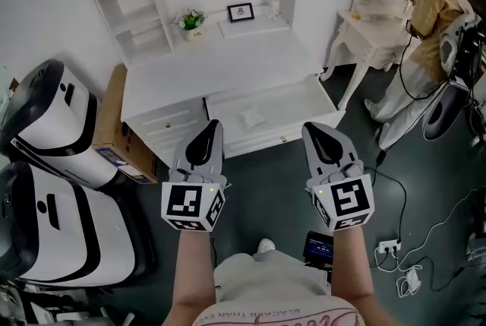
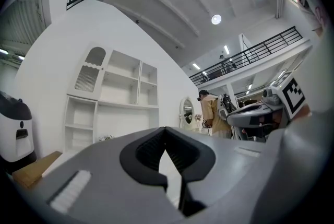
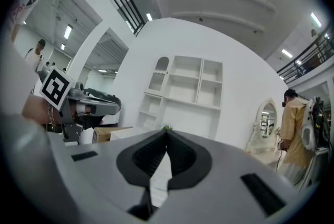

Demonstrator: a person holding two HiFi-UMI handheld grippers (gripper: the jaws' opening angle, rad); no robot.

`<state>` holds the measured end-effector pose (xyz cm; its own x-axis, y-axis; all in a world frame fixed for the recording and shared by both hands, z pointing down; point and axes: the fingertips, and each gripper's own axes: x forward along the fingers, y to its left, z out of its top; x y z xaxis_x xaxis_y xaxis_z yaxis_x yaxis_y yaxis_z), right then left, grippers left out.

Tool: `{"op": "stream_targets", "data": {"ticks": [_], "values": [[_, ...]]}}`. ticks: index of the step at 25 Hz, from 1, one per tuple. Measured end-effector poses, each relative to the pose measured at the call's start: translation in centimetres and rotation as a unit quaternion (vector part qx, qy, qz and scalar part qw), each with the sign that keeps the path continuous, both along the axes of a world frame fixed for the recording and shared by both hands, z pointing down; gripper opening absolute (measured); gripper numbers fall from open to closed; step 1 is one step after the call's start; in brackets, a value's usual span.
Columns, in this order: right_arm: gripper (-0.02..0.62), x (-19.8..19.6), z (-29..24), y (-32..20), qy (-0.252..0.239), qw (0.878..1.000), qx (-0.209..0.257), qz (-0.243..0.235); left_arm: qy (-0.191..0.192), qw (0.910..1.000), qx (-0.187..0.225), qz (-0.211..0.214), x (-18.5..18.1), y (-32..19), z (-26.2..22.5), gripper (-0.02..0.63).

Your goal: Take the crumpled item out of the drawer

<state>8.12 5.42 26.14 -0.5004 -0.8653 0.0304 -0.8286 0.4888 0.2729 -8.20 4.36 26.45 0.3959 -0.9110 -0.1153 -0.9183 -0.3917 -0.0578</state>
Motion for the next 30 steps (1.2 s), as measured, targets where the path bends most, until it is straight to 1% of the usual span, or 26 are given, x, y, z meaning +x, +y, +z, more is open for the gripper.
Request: {"op": "stream_targets", "data": {"ticks": [5, 9, 12, 19, 25, 28, 29, 30], "values": [[0.006, 0.4, 1.5, -2.6, -0.006, 1.000, -0.019, -0.016, -0.007, 0.9998, -0.018, -0.005, 0.6, -2.6, 1.3, 0.008], [0.006, 0.7, 2.8, -4.7, -0.014, 0.999, -0.032, -0.010, -0.014, 0.9994, -0.030, -0.004, 0.7, -4.5, 2.4, 0.008], [0.006, 0.4, 3.6, -6.3, -0.012, 0.999, -0.038, -0.011, -0.012, 0.9993, -0.036, -0.004, 0.5, -6.4, 3.0, 0.008], [0.006, 0.6, 4.1, -12.5, 0.000, 0.999, -0.045, -0.007, -0.011, 0.9990, -0.044, 0.005, 0.7, -13.0, 3.7, 0.008], [0.006, -0.2, 4.2, -19.0, 0.004, 0.999, -0.049, 0.000, 0.003, 0.9980, -0.061, 0.011, -0.5, -19.6, 4.4, 0.009], [0.006, -0.7, 4.8, -21.7, 0.012, 0.998, -0.058, 0.004, 0.010, 0.9970, -0.073, 0.022, -0.8, -22.5, 5.0, 0.011], [0.006, -0.8, 4.9, -22.6, 0.013, 0.998, -0.061, 0.006, 0.012, 0.9963, -0.079, 0.030, -0.8, -23.3, 5.2, 0.025], [0.006, -0.9, 5.0, -23.4, 0.013, 0.998, -0.064, 0.007, 0.012, 0.9953, -0.088, 0.038, -0.8, -24.2, 5.6, 0.053]]}}
